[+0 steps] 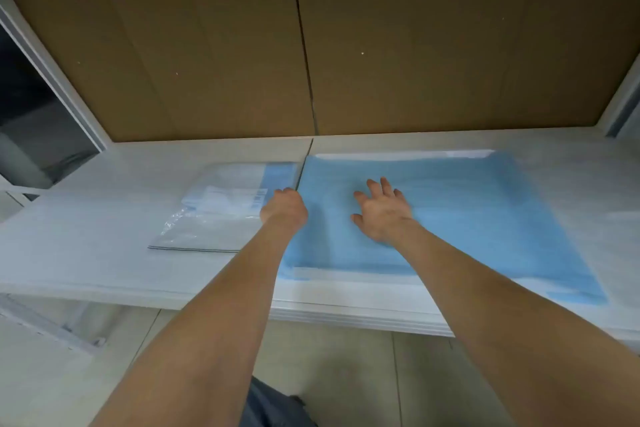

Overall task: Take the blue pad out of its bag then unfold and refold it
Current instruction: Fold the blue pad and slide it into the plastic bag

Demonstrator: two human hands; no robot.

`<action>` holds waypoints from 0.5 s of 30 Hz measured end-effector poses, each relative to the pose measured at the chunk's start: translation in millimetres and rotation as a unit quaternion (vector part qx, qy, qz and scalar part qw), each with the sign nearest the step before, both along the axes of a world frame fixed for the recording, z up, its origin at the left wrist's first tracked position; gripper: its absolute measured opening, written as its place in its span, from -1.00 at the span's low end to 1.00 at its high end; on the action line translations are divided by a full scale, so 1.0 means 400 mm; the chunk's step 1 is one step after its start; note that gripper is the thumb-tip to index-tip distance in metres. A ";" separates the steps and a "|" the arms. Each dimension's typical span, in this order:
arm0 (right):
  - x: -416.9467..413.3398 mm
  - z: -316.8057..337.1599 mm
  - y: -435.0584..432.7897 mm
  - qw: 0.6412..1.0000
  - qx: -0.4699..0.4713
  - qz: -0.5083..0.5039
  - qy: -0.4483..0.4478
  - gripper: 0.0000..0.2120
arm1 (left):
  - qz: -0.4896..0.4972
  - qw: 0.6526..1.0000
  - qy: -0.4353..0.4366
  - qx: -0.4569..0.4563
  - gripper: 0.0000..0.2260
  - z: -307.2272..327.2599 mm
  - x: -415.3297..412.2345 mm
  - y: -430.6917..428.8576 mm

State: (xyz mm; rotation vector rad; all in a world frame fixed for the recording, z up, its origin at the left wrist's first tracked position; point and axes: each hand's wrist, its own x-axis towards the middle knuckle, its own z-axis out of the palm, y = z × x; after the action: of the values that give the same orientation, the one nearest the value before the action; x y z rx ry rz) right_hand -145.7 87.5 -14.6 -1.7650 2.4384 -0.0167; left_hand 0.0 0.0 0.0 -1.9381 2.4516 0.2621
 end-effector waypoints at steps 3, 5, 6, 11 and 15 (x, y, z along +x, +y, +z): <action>0.002 -0.001 -0.005 1.000 0.019 -0.015 -0.011 -0.46 | 0.013 1.000 -0.008 0.022 -0.68 -0.009 0.012 -0.010; 0.001 0.000 -0.007 0.999 0.027 -0.027 -0.024 -0.46 | 0.008 1.000 -0.010 0.022 -0.69 -0.012 0.014 -0.012; 0.001 -0.001 -0.007 0.999 0.029 -0.031 -0.029 -0.46 | 0.005 1.000 -0.012 0.020 -0.70 -0.017 0.013 -0.013; -0.001 -0.002 -0.007 0.998 0.025 -0.036 -0.045 -0.45 | 0.014 1.000 -0.016 -0.005 -0.73 -0.019 0.017 -0.018; -0.001 -0.006 -0.004 0.998 0.025 -0.034 -0.038 -0.45 | 0.010 0.999 -0.026 -0.024 -0.71 -0.019 0.020 -0.023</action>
State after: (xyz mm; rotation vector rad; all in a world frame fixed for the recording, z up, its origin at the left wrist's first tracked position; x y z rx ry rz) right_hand -146.2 86.0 -16.9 -1.6306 2.4221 -0.0289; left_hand 8.1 -9.1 -7.6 -1.9617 2.4292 0.1533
